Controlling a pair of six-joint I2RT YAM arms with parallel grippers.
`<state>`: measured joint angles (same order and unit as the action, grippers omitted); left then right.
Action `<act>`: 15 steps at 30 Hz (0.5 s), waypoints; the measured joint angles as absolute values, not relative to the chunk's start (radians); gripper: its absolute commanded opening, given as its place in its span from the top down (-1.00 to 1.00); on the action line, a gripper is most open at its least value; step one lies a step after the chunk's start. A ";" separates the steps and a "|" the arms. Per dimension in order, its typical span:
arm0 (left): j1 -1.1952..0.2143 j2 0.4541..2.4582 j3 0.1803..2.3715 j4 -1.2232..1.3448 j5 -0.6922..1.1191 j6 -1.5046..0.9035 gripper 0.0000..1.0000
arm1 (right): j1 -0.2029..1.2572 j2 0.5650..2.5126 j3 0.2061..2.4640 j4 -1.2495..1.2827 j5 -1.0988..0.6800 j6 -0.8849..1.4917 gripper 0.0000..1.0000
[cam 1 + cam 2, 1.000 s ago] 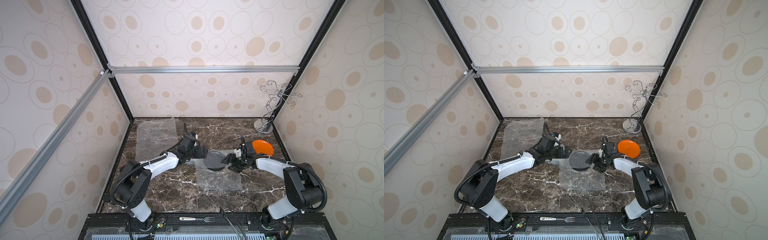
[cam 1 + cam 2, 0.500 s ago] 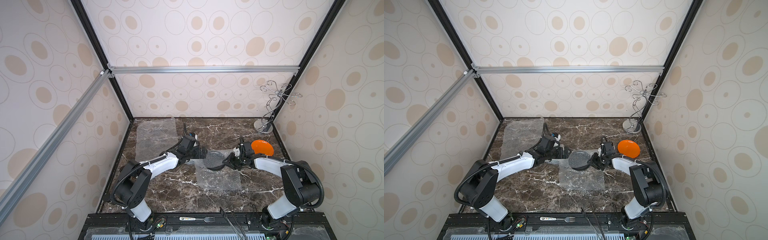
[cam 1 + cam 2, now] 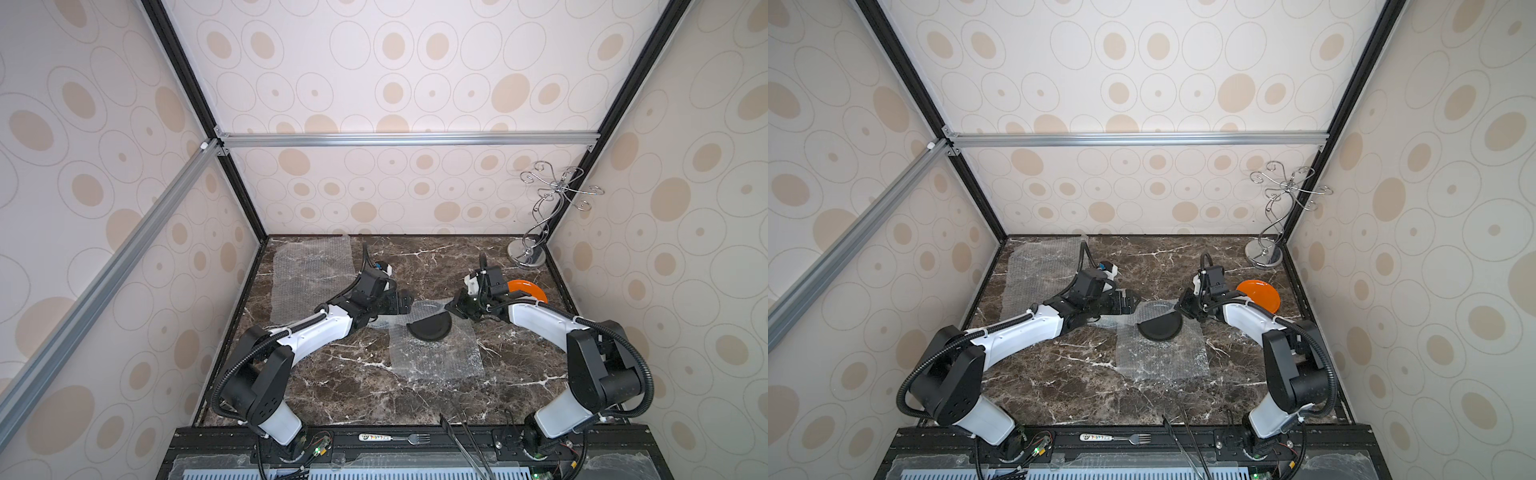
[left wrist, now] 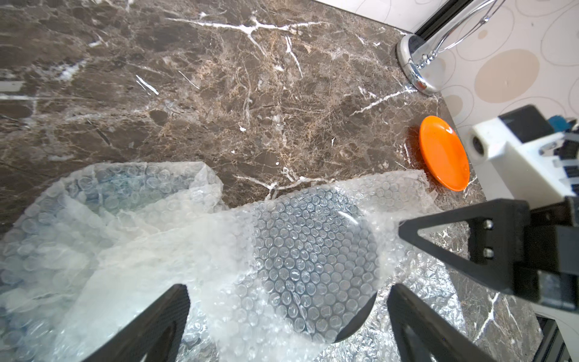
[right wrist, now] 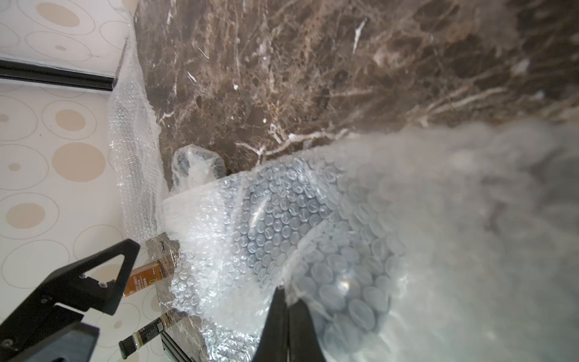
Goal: Unpack dinner plates from bubble wrap
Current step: Unwrap the bubble wrap at the center of the board.
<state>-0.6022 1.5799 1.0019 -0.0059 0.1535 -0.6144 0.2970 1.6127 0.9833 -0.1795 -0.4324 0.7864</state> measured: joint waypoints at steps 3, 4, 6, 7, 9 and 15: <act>-0.602 1.567 0.999 -0.018 0.147 -0.614 -0.99 | 0.297 1.643 1.042 -0.197 -0.433 0.768 0.95; -0.602 1.565 0.999 -0.022 0.147 -0.614 -0.99 | 0.297 1.652 1.058 -0.201 -0.433 0.762 0.94; -0.602 1.563 0.999 -0.031 0.143 -0.614 -0.99 | 0.297 1.675 1.092 -0.214 -0.435 0.750 0.94; -0.602 1.563 0.999 -0.037 0.139 -0.614 -0.99 | 0.297 1.685 1.107 -0.220 -0.437 0.745 0.94; -0.602 1.563 0.999 -0.051 0.131 -0.613 -0.99 | 0.297 1.708 1.135 -0.228 -0.443 0.734 0.94; -0.602 1.518 0.971 -0.069 0.113 -0.614 -0.99 | 0.297 1.721 1.152 -0.249 -0.453 0.719 0.81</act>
<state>-0.6018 1.5185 0.9707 -0.0692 0.1135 -0.6136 0.2970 1.7206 1.1522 -0.2493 -0.4530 0.7185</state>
